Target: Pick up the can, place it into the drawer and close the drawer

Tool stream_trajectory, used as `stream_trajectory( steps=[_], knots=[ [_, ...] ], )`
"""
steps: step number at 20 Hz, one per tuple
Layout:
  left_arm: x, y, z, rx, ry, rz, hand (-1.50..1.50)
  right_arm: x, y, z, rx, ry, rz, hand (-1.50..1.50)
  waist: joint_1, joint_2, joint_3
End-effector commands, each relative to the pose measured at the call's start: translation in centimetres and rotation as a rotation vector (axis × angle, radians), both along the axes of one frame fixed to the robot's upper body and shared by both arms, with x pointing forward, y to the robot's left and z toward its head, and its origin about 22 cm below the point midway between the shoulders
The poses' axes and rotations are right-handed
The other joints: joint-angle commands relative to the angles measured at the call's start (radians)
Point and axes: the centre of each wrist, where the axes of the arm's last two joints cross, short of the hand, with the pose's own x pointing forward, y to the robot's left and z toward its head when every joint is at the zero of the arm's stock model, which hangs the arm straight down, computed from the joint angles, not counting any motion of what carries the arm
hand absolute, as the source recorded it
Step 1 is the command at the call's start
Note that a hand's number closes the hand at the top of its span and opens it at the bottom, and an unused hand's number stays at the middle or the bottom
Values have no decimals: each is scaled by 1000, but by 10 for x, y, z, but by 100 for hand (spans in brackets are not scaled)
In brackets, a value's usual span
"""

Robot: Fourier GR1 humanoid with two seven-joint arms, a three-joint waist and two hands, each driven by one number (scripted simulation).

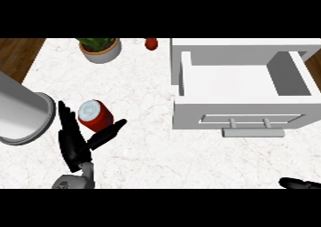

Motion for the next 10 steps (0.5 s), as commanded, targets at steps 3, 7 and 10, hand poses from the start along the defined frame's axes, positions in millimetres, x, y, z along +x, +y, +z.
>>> stream_trajectory(
  steps=[3,7,10],
  knots=[
    [-14,18,-30,-18,12,21,-150,2,10,13,9,-17,9,-150,4,-1,0],
    [-6,15,-54,-27,32,52,-150,-14,14,28,18,-20,-7,-150,0,0,0],
    [-7,27,-80,-39,36,61,-150,-9,2,17,13,5,-2,-150,-1,1,0]
  ],
)
